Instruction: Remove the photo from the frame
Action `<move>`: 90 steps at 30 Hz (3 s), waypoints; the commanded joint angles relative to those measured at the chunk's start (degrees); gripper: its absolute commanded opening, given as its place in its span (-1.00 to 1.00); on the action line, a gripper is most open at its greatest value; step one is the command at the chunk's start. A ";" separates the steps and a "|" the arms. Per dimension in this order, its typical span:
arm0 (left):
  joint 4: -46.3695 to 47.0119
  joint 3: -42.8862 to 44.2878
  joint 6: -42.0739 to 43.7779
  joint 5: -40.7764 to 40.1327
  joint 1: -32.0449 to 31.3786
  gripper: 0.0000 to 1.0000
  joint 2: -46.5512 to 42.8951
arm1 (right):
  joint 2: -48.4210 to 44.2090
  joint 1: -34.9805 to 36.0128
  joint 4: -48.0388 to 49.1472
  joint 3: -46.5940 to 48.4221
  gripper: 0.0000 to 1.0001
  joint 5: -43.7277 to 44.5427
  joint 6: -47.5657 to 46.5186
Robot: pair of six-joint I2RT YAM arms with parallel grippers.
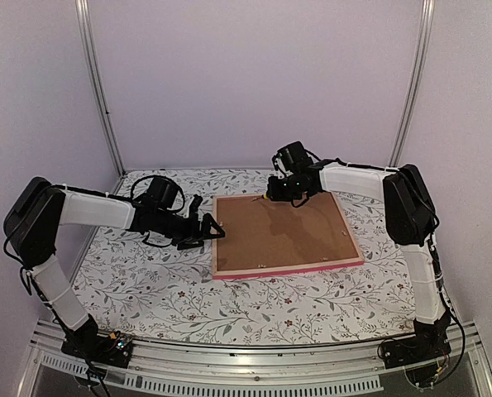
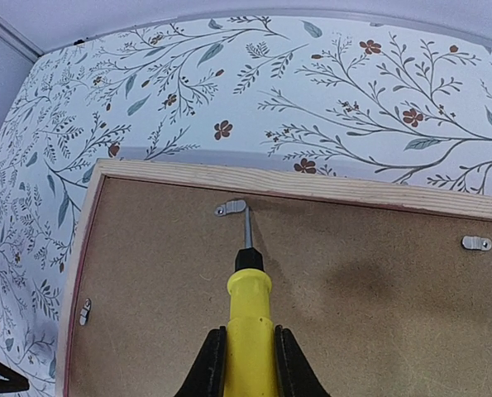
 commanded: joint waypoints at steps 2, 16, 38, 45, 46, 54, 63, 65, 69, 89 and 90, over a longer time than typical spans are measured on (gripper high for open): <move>0.85 -0.39 -0.22 0.12 0.58 0.99 -0.69 | -3.55 1.09 1.25 0.23 -1.00 -0.39 0.01; 1.02 -0.47 -0.25 0.11 0.58 0.99 -0.72 | -7.69 1.38 1.16 -4.94 -1.00 0.85 0.67; 2.51 -0.65 -0.88 0.64 0.58 0.99 -0.85 | -24.64 -10.75 18.72 -31.36 -1.00 -8.62 7.42; 2.28 -0.56 -0.78 0.72 0.59 0.98 -1.11 | -30.31 -20.91 29.11 -42.49 -1.00 -14.24 13.05; 2.26 -0.48 -0.79 0.69 0.58 0.99 -1.11 | -30.76 -22.42 30.95 -43.99 -1.00 -15.14 13.72; 1.42 -0.63 -0.53 0.39 0.61 0.99 -1.88 | -32.48 -32.27 39.76 -51.89 -1.00 -21.97 19.80; 0.50 -0.68 -0.16 0.03 0.67 0.99 -2.88 | -28.36 -40.07 47.39 -54.92 -1.00 -27.93 24.11; 0.45 -0.58 -0.18 0.04 0.65 0.99 -2.88 | -26.71 -41.07 48.40 -54.92 -1.00 -29.32 25.06; 0.49 -0.39 -0.16 0.12 0.65 0.99 -2.85 | -23.87 -42.68 49.08 -54.66 -1.00 -31.47 26.13; 1.17 -1.30 -0.32 0.04 0.67 0.99 -2.96 | -19.46 -44.62 44.28 -54.32 -0.66 -29.69 23.45; 1.24 -1.32 -0.35 0.08 0.67 0.98 -2.88 | -19.34 -44.62 43.98 -54.27 -0.64 -29.64 23.30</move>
